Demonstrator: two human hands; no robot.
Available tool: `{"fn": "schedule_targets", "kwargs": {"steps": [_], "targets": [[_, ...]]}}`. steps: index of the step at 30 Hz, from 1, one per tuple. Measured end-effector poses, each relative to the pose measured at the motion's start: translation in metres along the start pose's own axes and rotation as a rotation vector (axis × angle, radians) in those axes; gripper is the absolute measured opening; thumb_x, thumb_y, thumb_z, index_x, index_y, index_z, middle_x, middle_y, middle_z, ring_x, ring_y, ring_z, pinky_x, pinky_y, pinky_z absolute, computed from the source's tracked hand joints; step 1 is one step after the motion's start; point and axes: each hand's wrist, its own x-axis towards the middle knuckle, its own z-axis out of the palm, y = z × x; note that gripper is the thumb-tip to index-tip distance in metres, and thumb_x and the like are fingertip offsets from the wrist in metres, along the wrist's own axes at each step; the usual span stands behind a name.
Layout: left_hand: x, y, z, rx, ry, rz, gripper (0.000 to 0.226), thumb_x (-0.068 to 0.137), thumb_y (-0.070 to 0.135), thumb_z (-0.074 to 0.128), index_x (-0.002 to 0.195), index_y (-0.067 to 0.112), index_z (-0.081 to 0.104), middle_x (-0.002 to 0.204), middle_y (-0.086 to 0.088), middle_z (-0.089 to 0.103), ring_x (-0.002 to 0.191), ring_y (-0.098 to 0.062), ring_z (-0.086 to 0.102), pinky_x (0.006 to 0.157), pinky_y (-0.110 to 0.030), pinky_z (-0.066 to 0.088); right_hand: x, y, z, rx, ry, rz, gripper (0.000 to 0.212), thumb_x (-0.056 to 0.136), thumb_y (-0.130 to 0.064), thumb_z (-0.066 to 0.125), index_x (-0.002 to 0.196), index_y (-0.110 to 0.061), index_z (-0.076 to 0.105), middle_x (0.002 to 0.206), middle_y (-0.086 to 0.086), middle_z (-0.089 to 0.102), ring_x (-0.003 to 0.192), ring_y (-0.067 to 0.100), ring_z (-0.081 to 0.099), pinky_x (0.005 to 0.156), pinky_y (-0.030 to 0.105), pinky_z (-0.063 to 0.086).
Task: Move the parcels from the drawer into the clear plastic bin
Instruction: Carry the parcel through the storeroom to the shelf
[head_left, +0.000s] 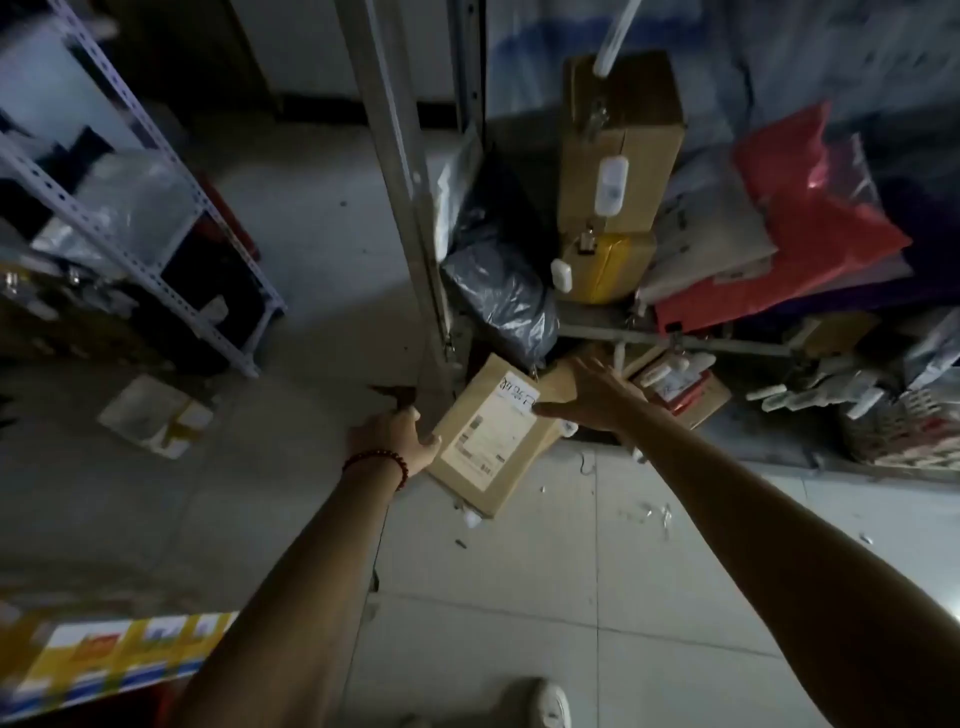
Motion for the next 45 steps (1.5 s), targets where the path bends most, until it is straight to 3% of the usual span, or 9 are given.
{"fn": "schedule_targets", "kwargs": {"steps": [4, 8, 13, 21, 26, 29, 36, 39, 45], "targets": [[0.001, 0.003, 0.023, 0.084, -0.008, -0.089, 0.055, 0.09, 0.059, 0.043, 0.129, 0.02, 0.049, 0.112, -0.002, 0.063, 0.101, -0.022, 0.059, 0.083, -0.035, 0.042, 0.011, 0.009, 0.015, 0.014, -0.082, 0.023, 0.1, 0.074, -0.059, 0.072, 0.151, -0.022, 0.021, 0.154, 0.009, 0.029, 0.138, 0.032, 0.033, 0.102, 0.045, 0.039], [0.0, -0.001, 0.04, 0.106, -0.096, -0.184, 0.056, 0.09, 0.066, 0.03, 0.1, 0.016, 0.052, 0.084, -0.001, 0.058, 0.079, -0.019, 0.057, 0.07, -0.029, 0.04, 0.019, 0.016, 0.026, 0.024, -0.113, 0.056, 0.103, 0.076, -0.058, 0.071, 0.153, -0.019, 0.015, 0.156, 0.011, 0.025, 0.139, 0.033, 0.031, 0.106, 0.05, 0.038], [-0.001, -0.002, 0.051, -0.034, -0.159, -0.154, 0.059, 0.094, 0.064, 0.022, 0.1, 0.014, 0.052, 0.069, 0.001, 0.052, 0.057, -0.012, 0.046, 0.054, -0.023, 0.035, 0.021, 0.017, 0.043, 0.256, -0.168, 0.067, 0.095, 0.078, -0.042, 0.076, 0.151, -0.015, 0.021, 0.147, 0.011, 0.041, 0.13, 0.03, 0.043, 0.095, 0.034, 0.041], [-0.016, -0.003, 0.048, -0.382, -0.149, -0.145, 0.054, 0.098, 0.049, 0.033, 0.108, 0.002, 0.059, 0.081, -0.008, 0.061, 0.062, -0.014, 0.052, 0.052, -0.023, 0.04, -0.007, 0.012, 0.041, 0.418, -0.13, 0.213, 0.082, 0.083, -0.045, 0.07, 0.15, -0.024, 0.028, 0.15, 0.013, 0.03, 0.132, 0.036, 0.038, 0.101, 0.045, 0.045], [-0.064, 0.009, 0.04, -0.86, -0.094, -0.184, 0.046, 0.096, 0.04, 0.05, 0.131, 0.01, 0.045, 0.127, -0.008, 0.057, 0.109, -0.024, 0.056, 0.081, -0.031, 0.05, -0.078, 0.022, 0.042, 0.708, -0.057, 0.332, 0.058, 0.091, -0.04, 0.06, 0.143, -0.02, 0.043, 0.137, 0.012, 0.041, 0.114, 0.028, 0.05, 0.094, 0.039, 0.05], [-0.102, 0.029, 0.038, -1.069, -0.07, -0.128, 0.041, 0.093, 0.035, 0.057, 0.128, 0.019, 0.044, 0.135, -0.002, 0.05, 0.111, -0.019, 0.053, 0.087, -0.035, 0.051, -0.135, 0.044, 0.044, 0.813, -0.01, 0.342, 0.043, 0.095, -0.036, 0.056, 0.134, -0.017, 0.053, 0.124, 0.011, 0.054, 0.105, 0.024, 0.054, 0.088, 0.038, 0.052], [-0.157, 0.105, 0.051, -1.145, -0.146, 0.094, 0.051, 0.089, 0.032, 0.064, 0.135, 0.022, 0.043, 0.132, 0.003, 0.055, 0.111, -0.012, 0.058, 0.095, -0.04, 0.051, -0.241, 0.106, 0.035, 0.867, 0.265, 0.446, 0.043, 0.095, -0.038, 0.056, 0.123, -0.005, 0.06, 0.113, 0.013, 0.061, 0.096, 0.022, 0.057, 0.06, 0.019, 0.042], [-0.166, 0.132, 0.055, -1.13, -0.192, 0.202, 0.062, 0.087, 0.033, 0.067, 0.141, 0.022, 0.039, 0.133, 0.001, 0.056, 0.113, -0.01, 0.058, 0.091, -0.031, 0.052, -0.272, 0.124, 0.038, 0.938, 0.381, 0.479, 0.036, 0.094, -0.037, 0.057, 0.111, -0.005, 0.06, 0.104, 0.007, 0.062, 0.089, 0.018, 0.058, 0.06, 0.019, 0.04], [-0.167, 0.166, 0.06, -1.005, -0.276, 0.371, 0.081, 0.076, 0.044, 0.072, 0.144, 0.022, 0.035, 0.145, -0.001, 0.043, 0.13, -0.02, 0.045, 0.103, -0.046, 0.044, -0.311, 0.132, 0.048, 1.178, 0.533, 0.592, 0.024, 0.094, -0.041, 0.055, 0.1, -0.018, 0.05, 0.095, 0.001, 0.06, 0.079, 0.01, 0.059, 0.058, 0.016, 0.041]]}}
